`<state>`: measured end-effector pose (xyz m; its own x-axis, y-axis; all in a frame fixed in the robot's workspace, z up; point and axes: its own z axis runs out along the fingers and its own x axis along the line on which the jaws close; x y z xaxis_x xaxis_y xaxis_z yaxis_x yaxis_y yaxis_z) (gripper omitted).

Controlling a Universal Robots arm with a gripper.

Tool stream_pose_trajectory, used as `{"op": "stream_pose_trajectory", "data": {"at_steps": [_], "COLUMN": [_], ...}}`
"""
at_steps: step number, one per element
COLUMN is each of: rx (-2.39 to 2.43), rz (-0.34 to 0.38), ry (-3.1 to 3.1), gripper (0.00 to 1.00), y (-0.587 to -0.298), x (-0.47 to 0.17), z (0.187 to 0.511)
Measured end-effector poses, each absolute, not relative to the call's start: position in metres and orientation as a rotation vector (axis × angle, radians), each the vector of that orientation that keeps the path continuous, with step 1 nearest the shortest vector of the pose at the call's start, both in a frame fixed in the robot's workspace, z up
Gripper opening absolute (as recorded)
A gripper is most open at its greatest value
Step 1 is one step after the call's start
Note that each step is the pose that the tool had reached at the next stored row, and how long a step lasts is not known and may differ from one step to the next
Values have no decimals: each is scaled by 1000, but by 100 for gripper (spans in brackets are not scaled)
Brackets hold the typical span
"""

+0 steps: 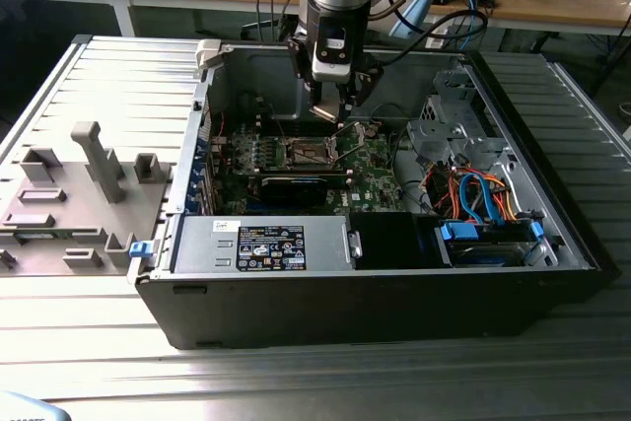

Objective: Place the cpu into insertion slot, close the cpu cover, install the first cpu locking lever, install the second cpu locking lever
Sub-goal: 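Place the cpu into insertion slot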

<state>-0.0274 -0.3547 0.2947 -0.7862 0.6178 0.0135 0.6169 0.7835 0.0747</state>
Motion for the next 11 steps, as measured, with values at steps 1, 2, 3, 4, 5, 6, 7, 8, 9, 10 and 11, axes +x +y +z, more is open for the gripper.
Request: {"op": "stream_pose_trajectory", "data": {"at_steps": [1,2,3,4,5,6,7,8,9,10,11], "rx": [1024,1026,1028,1030,1031,1032,1034,1036,1038,1039,1040], "rz": [117,117,117,117,117,117,117,117,117,117,117], "ry": [2955,2955,2954,2953,2953,2952,2952,2951,2950,2950,2949], "gripper": [55,55,55,55,55,55,55,55,55,55,55], "y": [-355,-355,-355,-355,-355,-355,-355,-355,-355,-355,-355], "x": [-27,-27,-27,-27,-27,-27,-27,-27,-27,-27,-27], "z": [295,295,295,295,295,295,295,295,295,295,295]}}
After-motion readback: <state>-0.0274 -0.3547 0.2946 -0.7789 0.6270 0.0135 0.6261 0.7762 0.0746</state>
